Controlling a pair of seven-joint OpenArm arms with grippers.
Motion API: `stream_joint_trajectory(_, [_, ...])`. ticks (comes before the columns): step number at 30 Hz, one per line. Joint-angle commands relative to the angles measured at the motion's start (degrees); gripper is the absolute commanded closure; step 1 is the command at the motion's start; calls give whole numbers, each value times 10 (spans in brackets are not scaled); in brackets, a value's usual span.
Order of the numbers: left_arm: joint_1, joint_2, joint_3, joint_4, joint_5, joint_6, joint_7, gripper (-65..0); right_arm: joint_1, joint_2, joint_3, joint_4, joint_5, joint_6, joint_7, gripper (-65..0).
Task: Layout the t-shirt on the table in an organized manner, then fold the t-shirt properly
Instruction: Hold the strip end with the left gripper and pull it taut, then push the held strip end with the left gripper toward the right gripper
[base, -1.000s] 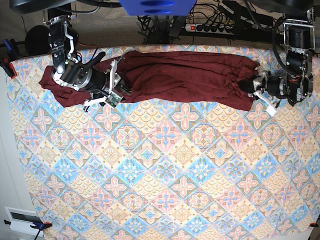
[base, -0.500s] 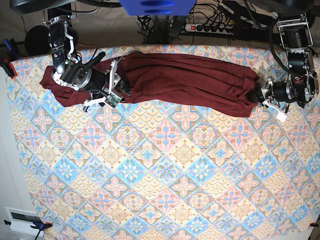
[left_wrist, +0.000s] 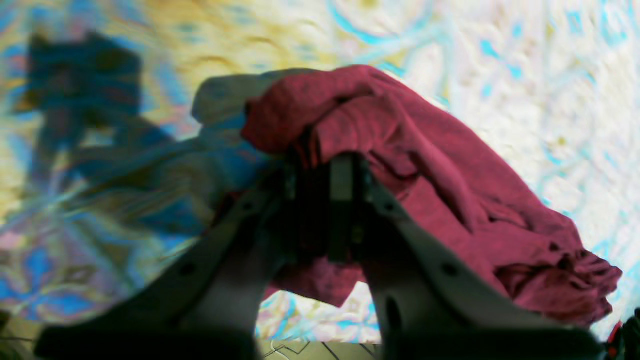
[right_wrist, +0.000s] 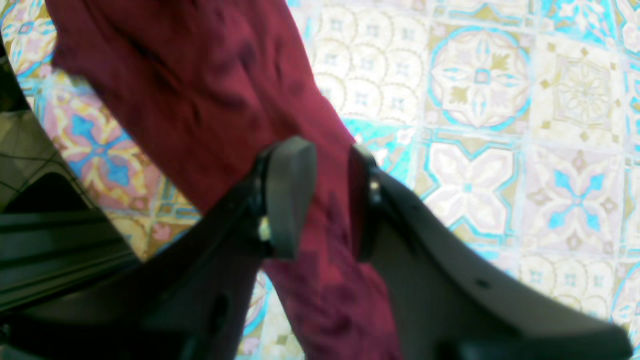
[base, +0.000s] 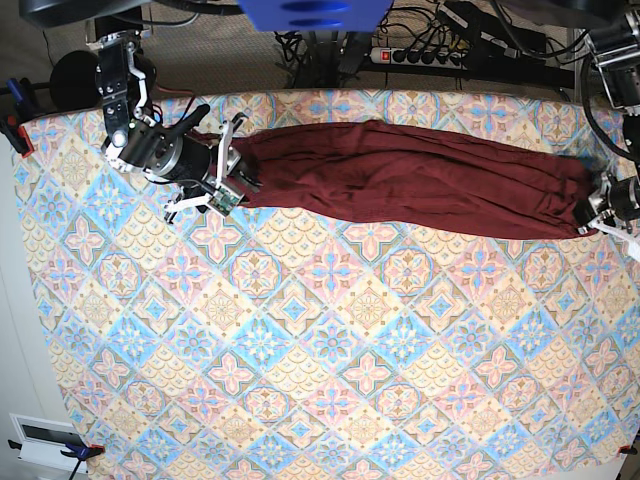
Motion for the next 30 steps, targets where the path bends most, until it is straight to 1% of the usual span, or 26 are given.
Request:
stream_joint_trajectory(1, [-7, -13, -5, 12, -22, 0, -3, 0, 6, 4, 4, 10, 9, 1, 12, -154])
stream_joint_trajectory(2, [-6, -11, -3, 13, -36, 0, -3, 0, 7, 4, 4, 10, 9, 1, 12, -154])
stream_joint_trajectory(4, [1, -4, -3, 33, -65, 0, 27, 0, 7, 4, 4, 10, 9, 1, 12, -154])
stream_joint_trajectory(6, [21, 18, -3, 72, -95, 0, 53, 0, 7, 4, 4, 10, 9, 1, 12, -154])
stream_joint_trajectory(10, [66, 53, -3, 165, -124, 0, 56, 0, 8, 6, 5, 10, 9, 1, 12, -154])
stream_joint_trajectory(14, [92, 106, -3, 236, -144, 0, 57, 0, 8, 6, 12, 10, 9, 1, 12, -154])
stream_joint_trajectory(16, [95, 135, -3, 252, -146, 0, 58, 0, 8, 5, 26, 10, 9, 1, 12, -154])
stream_joint_trajectory(22, [92, 209, -1, 246, -144, 0, 69, 0, 8, 5, 61, 10, 9, 1, 12, -154])
stream_joint_trajectory(23, [92, 217, 8, 245, -143, 0, 69, 0, 8, 5, 66, 10, 9, 1, 12, -154])
stream_joint_trajectory(26, [91, 226, 54, 245, -143, 0, 63, 0, 8, 5, 70, 10, 9, 1, 12, -154])
stream_joint_trajectory(28, [87, 249, 64, 245, -142, 0, 63, 0, 8, 5, 70, 10, 9, 1, 12, -154])
stream_joint_trajectory(30, [82, 264, 65, 241, -135, 0, 63, 0, 8, 5, 70, 9, 9, 1, 12, -154])
